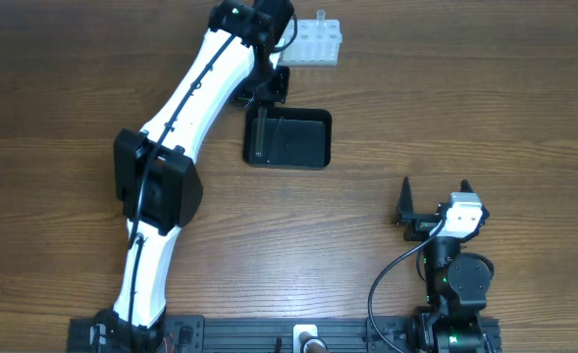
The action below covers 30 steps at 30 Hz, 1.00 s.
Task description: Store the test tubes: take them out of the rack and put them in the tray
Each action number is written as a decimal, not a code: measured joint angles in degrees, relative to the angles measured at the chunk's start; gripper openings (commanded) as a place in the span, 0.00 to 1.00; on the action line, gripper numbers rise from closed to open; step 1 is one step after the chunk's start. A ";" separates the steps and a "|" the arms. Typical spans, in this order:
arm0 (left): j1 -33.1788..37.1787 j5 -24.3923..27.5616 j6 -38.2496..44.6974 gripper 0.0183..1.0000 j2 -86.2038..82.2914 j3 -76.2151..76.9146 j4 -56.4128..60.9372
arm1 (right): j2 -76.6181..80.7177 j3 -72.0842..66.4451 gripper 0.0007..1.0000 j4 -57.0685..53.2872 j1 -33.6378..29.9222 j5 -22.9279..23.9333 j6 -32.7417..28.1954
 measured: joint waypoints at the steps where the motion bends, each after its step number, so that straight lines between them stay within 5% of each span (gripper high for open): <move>1: 0.13 0.09 0.00 0.02 0.59 0.00 0.07 | 0.00 0.00 0.99 0.02 0.00 0.02 0.00; 30: 1.03 1.36 0.00 0.02 9.62 0.00 4.07 | 0.00 0.00 0.99 0.00 0.00 0.02 0.02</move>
